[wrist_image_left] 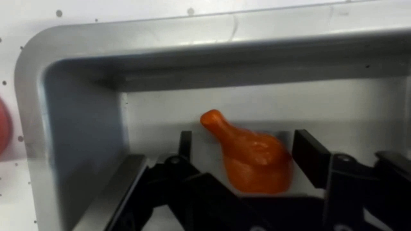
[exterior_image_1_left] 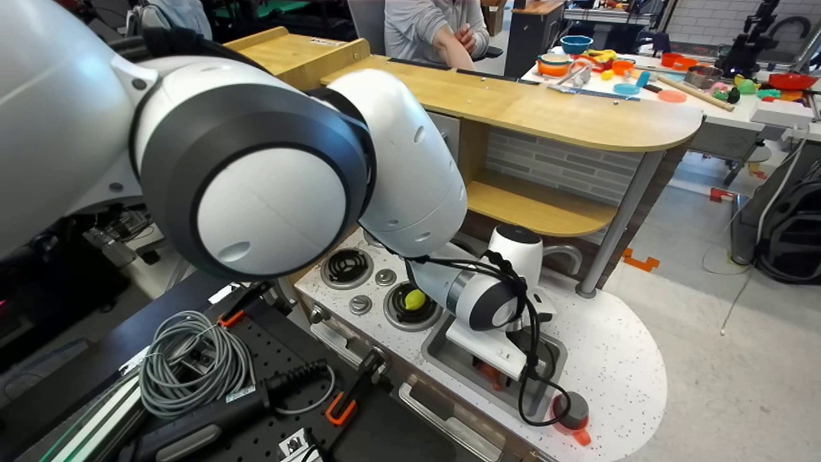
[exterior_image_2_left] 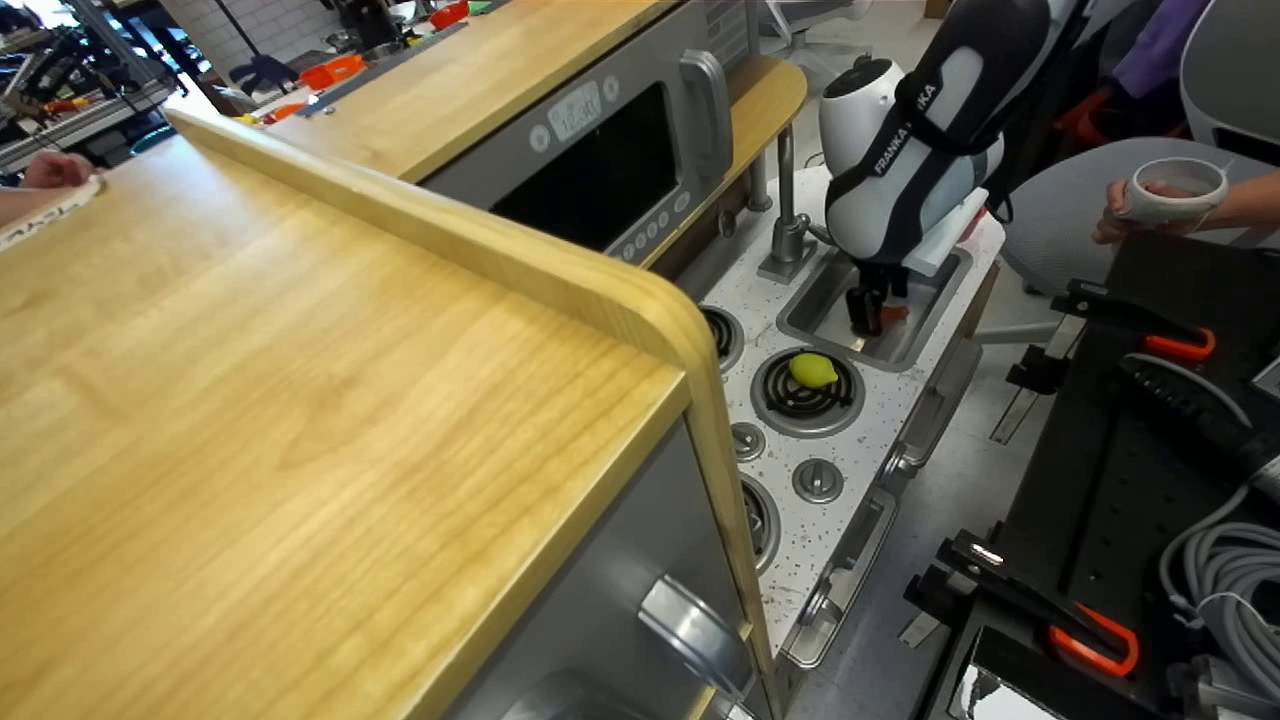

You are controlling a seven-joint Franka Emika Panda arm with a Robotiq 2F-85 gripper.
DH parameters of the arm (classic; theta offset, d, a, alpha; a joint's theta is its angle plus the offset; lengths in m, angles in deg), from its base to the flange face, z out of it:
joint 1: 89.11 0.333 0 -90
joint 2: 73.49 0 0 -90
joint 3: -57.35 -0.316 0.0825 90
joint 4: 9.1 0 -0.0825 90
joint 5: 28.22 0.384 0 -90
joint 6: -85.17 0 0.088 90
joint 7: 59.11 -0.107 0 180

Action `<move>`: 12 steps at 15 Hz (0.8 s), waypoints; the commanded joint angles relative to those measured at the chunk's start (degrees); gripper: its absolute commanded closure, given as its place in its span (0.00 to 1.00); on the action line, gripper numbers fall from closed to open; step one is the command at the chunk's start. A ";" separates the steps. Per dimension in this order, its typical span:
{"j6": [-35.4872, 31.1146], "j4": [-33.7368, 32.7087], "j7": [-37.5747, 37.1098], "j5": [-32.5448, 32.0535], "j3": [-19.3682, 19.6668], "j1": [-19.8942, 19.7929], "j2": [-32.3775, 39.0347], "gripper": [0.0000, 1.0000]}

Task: Move the drumstick toy from the sink to the countertop

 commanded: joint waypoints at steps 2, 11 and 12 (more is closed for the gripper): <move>1.97 -3.09 0.06 -1.22 0.89 0.97 2.05 0.58; -2.11 3.96 2.29 -3.38 -0.15 2.39 -2.48 0.95; -2.37 4.92 2.38 -3.43 -0.18 2.71 -3.21 0.95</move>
